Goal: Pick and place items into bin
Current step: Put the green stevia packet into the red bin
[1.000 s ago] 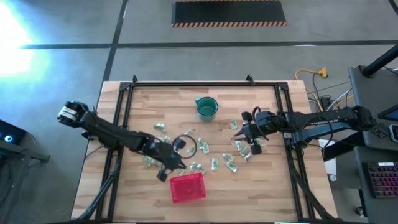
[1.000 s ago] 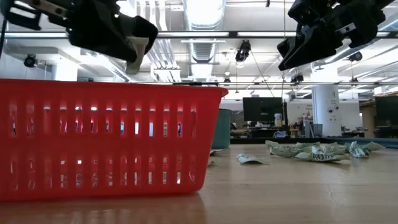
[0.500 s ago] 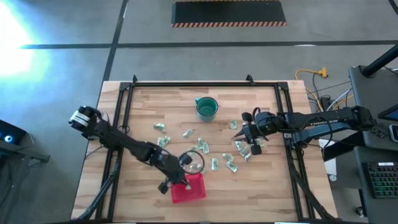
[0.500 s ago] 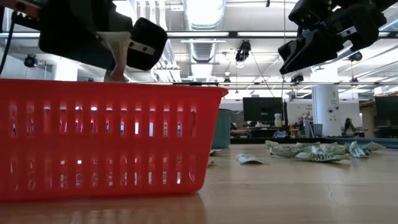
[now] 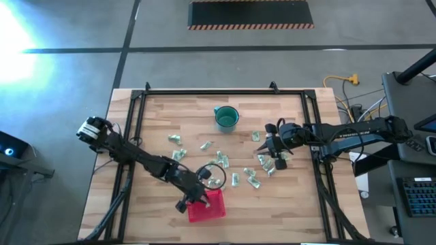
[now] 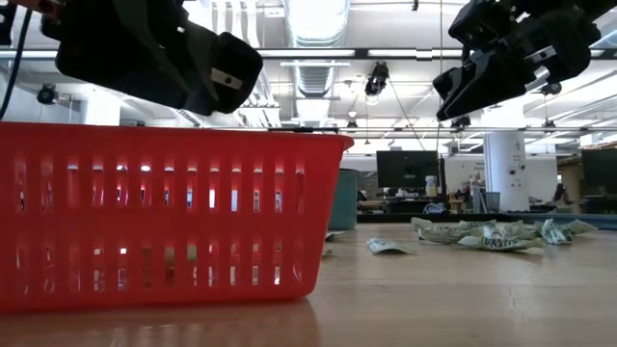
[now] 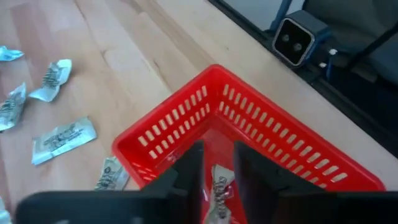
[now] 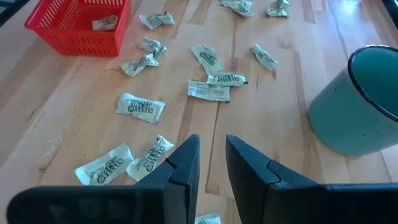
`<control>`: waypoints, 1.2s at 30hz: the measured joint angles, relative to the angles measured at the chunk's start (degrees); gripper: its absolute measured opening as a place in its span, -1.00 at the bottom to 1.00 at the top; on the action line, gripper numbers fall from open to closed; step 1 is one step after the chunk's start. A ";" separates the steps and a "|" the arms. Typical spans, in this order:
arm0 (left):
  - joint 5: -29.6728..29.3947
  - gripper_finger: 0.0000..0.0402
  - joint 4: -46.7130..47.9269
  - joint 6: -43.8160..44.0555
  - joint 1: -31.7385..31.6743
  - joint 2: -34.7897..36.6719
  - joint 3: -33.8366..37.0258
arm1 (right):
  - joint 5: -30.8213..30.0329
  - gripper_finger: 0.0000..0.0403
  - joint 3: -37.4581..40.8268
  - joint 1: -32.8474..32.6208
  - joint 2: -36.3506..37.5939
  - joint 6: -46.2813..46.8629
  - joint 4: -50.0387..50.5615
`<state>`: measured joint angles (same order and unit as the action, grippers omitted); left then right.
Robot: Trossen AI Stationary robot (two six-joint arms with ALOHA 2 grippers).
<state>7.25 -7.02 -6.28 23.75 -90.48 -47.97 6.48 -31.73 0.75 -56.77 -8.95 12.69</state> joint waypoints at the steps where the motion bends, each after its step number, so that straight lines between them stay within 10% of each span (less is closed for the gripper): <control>1: -0.10 -0.58 0.02 -0.02 0.00 0.00 0.02 | 0.00 -0.66 0.06 0.00 0.00 0.06 0.03; 7: -0.62 -0.37 0.40 -0.02 -0.02 0.97 0.11 | -1.78 -0.66 2.12 0.00 0.00 1.47 0.05; 18: -12.30 -0.35 3.96 0.04 0.00 6.58 0.61 | -27.37 -0.66 4.22 0.44 -0.02 7.37 1.10; 36: -14.26 -0.35 6.51 4.48 0.04 10.03 1.40 | -27.50 -0.28 5.95 7.77 -0.02 22.66 12.65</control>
<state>-7.01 -0.51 -1.80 23.79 -80.44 -46.57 -21.02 -25.79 8.53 -56.79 13.71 25.34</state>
